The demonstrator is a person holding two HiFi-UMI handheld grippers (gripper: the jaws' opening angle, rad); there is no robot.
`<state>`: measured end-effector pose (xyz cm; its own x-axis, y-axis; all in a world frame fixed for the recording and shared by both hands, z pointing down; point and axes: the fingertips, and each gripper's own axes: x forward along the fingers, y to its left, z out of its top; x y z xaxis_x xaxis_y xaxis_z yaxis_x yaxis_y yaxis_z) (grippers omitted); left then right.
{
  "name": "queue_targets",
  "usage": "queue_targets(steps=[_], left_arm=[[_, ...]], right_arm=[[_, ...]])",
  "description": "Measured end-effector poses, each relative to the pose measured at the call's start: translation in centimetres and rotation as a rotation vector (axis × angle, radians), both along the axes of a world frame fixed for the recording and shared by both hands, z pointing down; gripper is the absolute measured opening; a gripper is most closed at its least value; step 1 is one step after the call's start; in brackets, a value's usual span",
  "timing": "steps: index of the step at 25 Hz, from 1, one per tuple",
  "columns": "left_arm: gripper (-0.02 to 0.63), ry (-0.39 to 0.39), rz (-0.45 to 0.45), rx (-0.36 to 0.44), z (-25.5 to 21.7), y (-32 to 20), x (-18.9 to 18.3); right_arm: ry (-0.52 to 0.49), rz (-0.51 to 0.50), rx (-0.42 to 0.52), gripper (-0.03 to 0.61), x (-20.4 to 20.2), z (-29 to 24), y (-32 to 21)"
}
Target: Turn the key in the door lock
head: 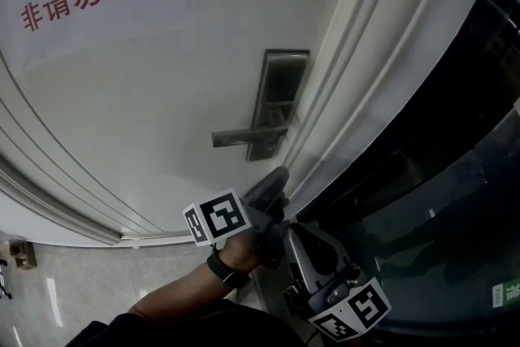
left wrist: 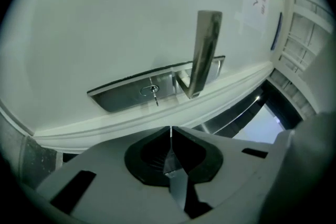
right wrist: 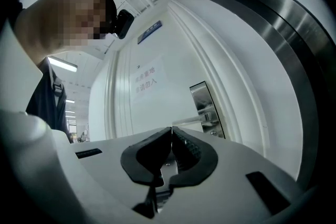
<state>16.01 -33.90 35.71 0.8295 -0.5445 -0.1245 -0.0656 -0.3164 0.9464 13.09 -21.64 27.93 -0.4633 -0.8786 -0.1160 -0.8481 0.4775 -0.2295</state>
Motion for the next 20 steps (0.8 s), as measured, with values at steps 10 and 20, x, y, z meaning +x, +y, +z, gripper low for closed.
queue_targets(steps=[10, 20], left_arm=[[0.008, -0.192, -0.066, 0.405, -3.7, 5.9, -2.3], [0.008, -0.415, -0.183, 0.72, -5.6, 10.6, -4.1]], right_arm=[[0.026, -0.047, -0.003, 0.015, -2.4, 0.1, 4.1], [0.023, -0.064, -0.005, 0.014, -3.3, 0.3, 7.5]])
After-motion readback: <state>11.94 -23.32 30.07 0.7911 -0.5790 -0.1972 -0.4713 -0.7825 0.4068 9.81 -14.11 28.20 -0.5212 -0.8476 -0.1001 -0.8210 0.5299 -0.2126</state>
